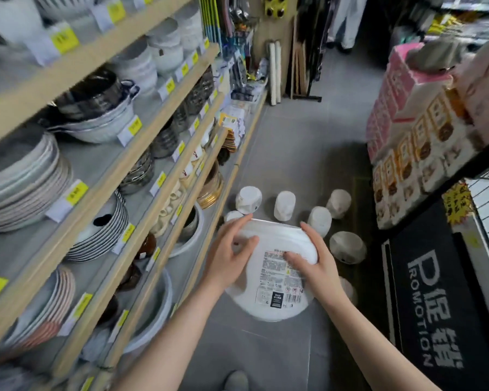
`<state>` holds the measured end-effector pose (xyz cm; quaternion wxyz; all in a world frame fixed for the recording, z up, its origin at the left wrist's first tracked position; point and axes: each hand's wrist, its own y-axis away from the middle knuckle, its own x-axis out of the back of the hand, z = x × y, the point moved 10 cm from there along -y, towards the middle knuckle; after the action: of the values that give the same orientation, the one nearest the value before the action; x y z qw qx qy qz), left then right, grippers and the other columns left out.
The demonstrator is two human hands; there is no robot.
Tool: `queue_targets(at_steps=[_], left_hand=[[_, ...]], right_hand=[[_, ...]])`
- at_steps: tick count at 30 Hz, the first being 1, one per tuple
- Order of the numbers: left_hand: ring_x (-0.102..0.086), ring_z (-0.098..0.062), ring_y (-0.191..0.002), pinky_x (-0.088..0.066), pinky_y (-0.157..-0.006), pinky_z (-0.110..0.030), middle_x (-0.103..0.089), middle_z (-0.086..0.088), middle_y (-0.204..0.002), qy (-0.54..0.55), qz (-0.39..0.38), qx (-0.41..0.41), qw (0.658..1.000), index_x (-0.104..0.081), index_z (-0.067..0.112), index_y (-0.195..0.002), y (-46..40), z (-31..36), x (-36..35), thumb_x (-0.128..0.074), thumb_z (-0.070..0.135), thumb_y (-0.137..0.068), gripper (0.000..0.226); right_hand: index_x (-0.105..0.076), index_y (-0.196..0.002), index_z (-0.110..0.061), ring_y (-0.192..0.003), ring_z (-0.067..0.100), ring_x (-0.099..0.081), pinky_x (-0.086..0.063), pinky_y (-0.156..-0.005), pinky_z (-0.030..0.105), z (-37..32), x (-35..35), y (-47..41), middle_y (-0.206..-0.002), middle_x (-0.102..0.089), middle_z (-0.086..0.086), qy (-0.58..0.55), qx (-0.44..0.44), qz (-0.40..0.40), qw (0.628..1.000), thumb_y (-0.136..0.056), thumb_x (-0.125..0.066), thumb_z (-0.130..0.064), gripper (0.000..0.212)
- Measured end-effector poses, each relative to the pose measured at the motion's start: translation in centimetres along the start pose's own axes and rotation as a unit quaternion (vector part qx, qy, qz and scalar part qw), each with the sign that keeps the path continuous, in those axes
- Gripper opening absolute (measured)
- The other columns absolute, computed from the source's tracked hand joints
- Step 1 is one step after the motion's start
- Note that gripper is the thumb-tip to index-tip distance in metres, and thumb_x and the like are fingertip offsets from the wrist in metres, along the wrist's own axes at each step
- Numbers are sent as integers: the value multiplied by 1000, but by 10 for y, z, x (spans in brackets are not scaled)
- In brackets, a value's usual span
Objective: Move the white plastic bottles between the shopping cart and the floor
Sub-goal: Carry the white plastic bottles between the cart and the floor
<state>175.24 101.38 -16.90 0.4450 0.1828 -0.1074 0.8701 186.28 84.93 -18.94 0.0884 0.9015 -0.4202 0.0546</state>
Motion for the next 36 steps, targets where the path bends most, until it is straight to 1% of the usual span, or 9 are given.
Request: queue_targets(at_steps=[4,9,13,15,19,21,23,27,36], left_hand=[[-47,10,-108,-44,-91,-26,-45,24,-125,-18,61,29,998,-38,65,-116,20,0,46,-42,65,-79,37],[-47,9,-102,-40,-77,-21,-44,13,-128,-18,158,100,982,-37,66,-116,58,-11,80,-39,56,-86,32],[-51,1,-105,-48,-87,-34,-44,7,-133,-16,260,145,955,-37,62,-118,108,-20,93,-41,60,-87,31],[-52,-5,-111,-46,-96,-38,-45,9,-133,-15,320,157,934,-36,67,-117,143,-23,98,-46,71,-77,42],[-53,8,-92,-44,-84,-14,-49,14,-123,-15,442,223,869,-34,69,-112,227,-22,107,-54,73,-66,51],[-54,9,-97,-46,-90,-19,-52,11,-122,0,516,238,823,-43,58,-117,280,-21,107,-57,72,-65,56],[-54,-2,-109,-47,-96,-31,-53,7,-125,5,587,247,771,-50,46,-123,339,-18,102,-60,70,-67,62],[-52,-8,-113,-44,-92,-27,-48,9,-130,1,657,297,692,-45,44,-129,445,-1,85,-56,80,-63,76],[-54,-6,-103,-45,-93,-27,-51,6,-118,-41,778,349,522,-50,36,-126,691,52,20,-57,74,-66,71]], right_hand=[[-51,-124,-43,-110,13,-60,-52,-93,42,-30,-42,-9,-122,-59,-6,-16,13,-57,998,-61,-78,-52,69],[-54,-116,-47,-110,2,-57,-48,-89,17,-57,-87,-22,-121,-59,-18,22,48,-166,985,-54,-74,-61,67],[-54,-111,-50,-112,7,-57,-48,-98,38,-60,-124,-15,-120,-57,-17,28,57,-279,958,-53,-74,-62,62],[-54,-107,-52,-114,10,-55,-47,-98,35,-66,-146,-2,-121,-57,-16,43,70,-337,938,-53,-75,-62,59],[-52,-111,-47,-118,13,-53,-45,-99,33,-78,-199,47,-123,-56,-11,71,104,-461,878,-59,-76,-50,57],[-54,-118,-41,-121,14,-51,-41,-105,38,-78,-226,84,-127,-56,-10,84,112,-517,844,-63,-81,-49,62],[-53,-125,-32,-121,11,-48,-38,-102,24,-76,-250,127,-127,-53,-10,106,127,-564,809,-72,-79,-33,59],[-51,-122,-36,-98,-11,-53,-40,-70,-1,-71,-285,226,-120,-52,-18,117,142,-660,728,-77,-76,-23,53],[-56,-114,-36,-98,-2,-58,-46,-84,23,-51,-306,488,-111,-60,-15,116,170,-784,586,-81,-72,-29,38]])
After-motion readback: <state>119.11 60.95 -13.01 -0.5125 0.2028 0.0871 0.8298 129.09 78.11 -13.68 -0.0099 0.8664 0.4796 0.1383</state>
